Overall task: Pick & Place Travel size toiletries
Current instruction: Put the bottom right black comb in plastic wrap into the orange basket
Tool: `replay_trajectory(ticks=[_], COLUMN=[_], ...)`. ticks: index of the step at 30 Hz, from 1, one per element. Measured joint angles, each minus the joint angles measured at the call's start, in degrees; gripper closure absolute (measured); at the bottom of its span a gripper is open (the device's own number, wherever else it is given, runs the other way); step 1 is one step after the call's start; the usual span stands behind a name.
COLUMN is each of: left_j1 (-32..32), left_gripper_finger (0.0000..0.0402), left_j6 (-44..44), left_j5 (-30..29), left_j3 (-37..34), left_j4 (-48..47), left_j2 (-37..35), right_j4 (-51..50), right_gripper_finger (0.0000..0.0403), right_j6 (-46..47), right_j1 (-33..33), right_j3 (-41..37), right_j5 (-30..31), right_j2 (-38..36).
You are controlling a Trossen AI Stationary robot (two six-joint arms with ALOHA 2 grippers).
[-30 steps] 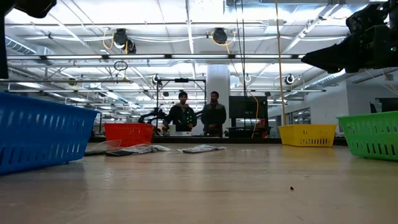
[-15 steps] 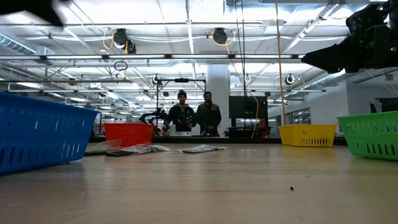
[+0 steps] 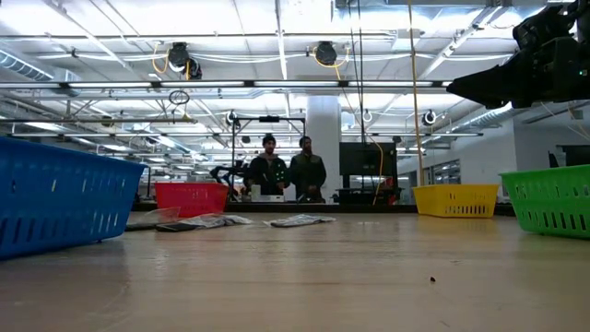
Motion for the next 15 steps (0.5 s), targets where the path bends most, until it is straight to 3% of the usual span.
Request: replay_trajectory(ticks=[2, 7, 15], left_j1=[1.6, 6.7, 14.7], left_gripper_finger=[0.0246, 0.0256, 0.0274], left_j6=[1.6, 4.7, 15.6], left_j5=[0.4, 8.0, 28.8], left_j3=[-4.6, -21.9, -41.2], left_j4=[3.4, 17.5, 42.9], left_j2=[-3.5, -14.5, -29.0], right_j4=[0.0, 0.0, 0.0], right_gripper_finger=[0.0252, 0.0252, 0.0252], right_j6=[0.0, 0.0, 0.0], right_j1=[0.0, 0.0, 0.0], right_j3=[0.0, 0.0, 0.0], right_j5=[0.0, 0.0, 0.0], right_j2=[0.0, 0.0, 0.0])
